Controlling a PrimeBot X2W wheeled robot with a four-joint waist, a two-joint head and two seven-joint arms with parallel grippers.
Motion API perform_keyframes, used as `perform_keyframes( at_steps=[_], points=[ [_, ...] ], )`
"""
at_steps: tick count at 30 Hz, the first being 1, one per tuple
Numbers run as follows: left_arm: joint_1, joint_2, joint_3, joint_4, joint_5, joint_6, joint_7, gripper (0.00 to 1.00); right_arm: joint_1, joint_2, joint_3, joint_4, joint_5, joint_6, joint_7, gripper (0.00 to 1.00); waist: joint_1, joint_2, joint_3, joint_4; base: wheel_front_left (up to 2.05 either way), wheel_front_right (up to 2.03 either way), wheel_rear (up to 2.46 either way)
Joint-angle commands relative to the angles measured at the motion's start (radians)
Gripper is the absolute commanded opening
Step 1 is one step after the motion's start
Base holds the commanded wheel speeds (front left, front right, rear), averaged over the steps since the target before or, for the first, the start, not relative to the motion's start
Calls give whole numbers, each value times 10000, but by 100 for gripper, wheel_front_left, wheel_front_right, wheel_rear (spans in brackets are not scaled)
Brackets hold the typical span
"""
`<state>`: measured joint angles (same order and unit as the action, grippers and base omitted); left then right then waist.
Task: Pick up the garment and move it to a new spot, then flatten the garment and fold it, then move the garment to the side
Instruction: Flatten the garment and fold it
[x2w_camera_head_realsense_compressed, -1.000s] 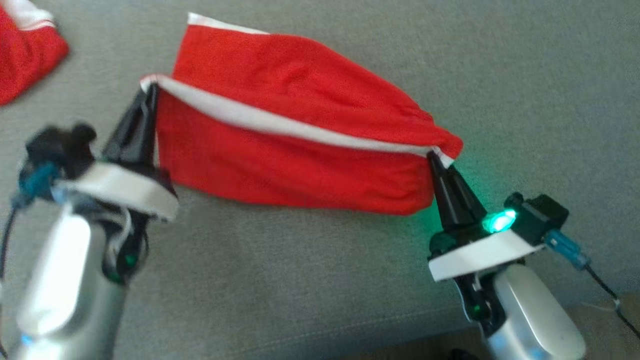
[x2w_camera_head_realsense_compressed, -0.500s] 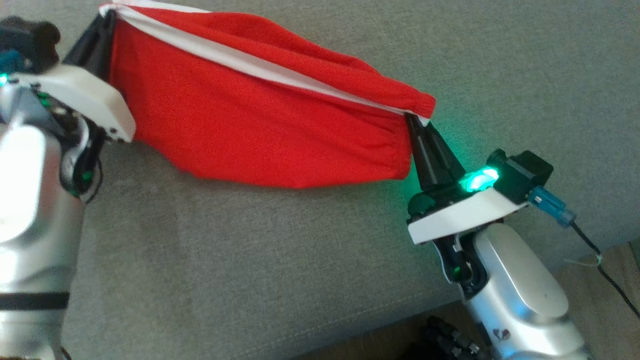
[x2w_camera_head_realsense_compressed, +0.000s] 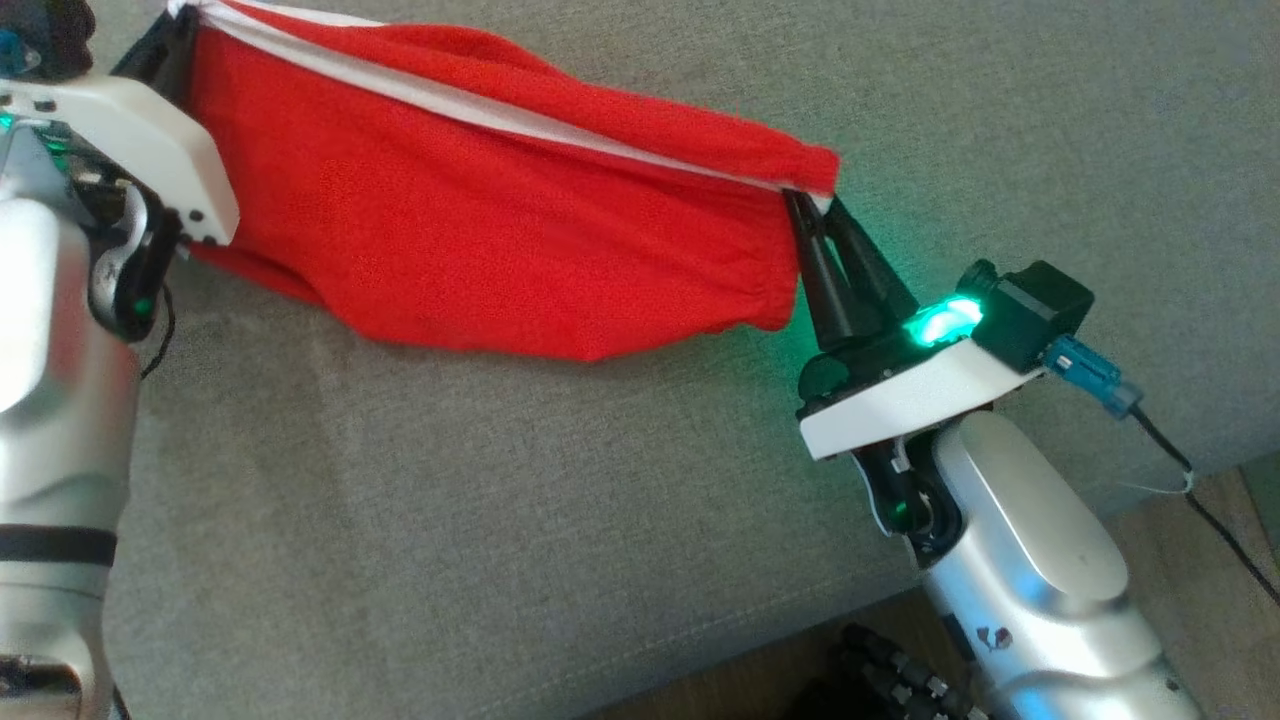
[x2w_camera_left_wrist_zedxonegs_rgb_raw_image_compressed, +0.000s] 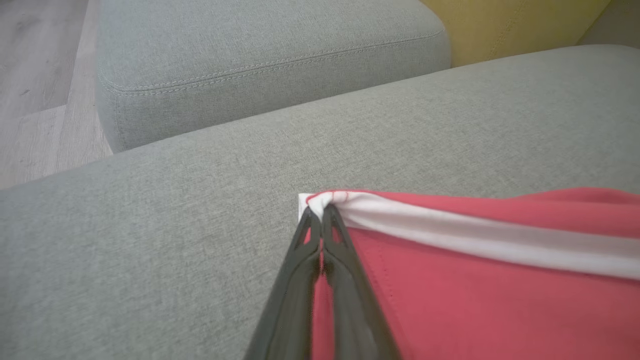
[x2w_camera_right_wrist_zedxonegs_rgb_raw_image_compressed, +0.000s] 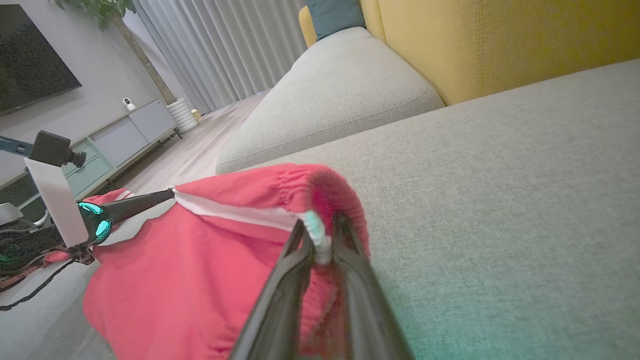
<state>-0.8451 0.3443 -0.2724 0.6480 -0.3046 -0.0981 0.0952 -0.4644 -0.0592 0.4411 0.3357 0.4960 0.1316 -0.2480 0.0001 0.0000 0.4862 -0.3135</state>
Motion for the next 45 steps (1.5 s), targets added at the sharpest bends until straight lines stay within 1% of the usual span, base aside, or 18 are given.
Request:
perform_keyframes(
  at_steps=[1,8,14,17,20,25,28,38,45],
  points=[
    [-457,478,359,-279,-114,13,-37,100,-51,88,79,-292,49,-9,-137,100,-1,0,-25,20,0,0,0],
    [-404,506,402,-214,-433,-68,-111,100,185,89,-322,-611,-374,-9,-137,100,-1,0,-348,225,0,0,0],
    [30,528,491,-779,-860,-96,115,100,739,89,-897,-1147,-865,-9,-137,100,-1,0,-763,497,0,0,0],
    [416,587,579,-1141,-1075,39,604,100,1032,89,-1235,-1417,-1108,-9,-137,100,-1,0,-943,598,0,0,0],
    [800,627,682,-1396,-1402,185,1425,100,1245,89,-1455,-1663,-1287,-9,-137,100,-1,0,-1026,638,0,0,0],
    [1273,717,875,-1783,-1992,436,2881,100,1400,89,-1555,-1892,-1382,-9,-137,100,-1,0,-982,588,0,0,0],
    [1475,824,906,-2141,-2149,575,3468,100,1433,89,-1563,-1962,-1364,-9,-137,100,-1,0,-903,520,0,0,0],
    [1864,894,1022,-3184,-2625,769,4320,100,1412,89,-1575,-2028,-1277,-9,-137,100,-1,0,-658,317,0,0,0],
    [2206,987,924,-3453,-2678,898,4685,100,1351,89,-1536,-2080,-1220,-9,-137,100,-1,0,-514,198,0,0,0]
  ],
)
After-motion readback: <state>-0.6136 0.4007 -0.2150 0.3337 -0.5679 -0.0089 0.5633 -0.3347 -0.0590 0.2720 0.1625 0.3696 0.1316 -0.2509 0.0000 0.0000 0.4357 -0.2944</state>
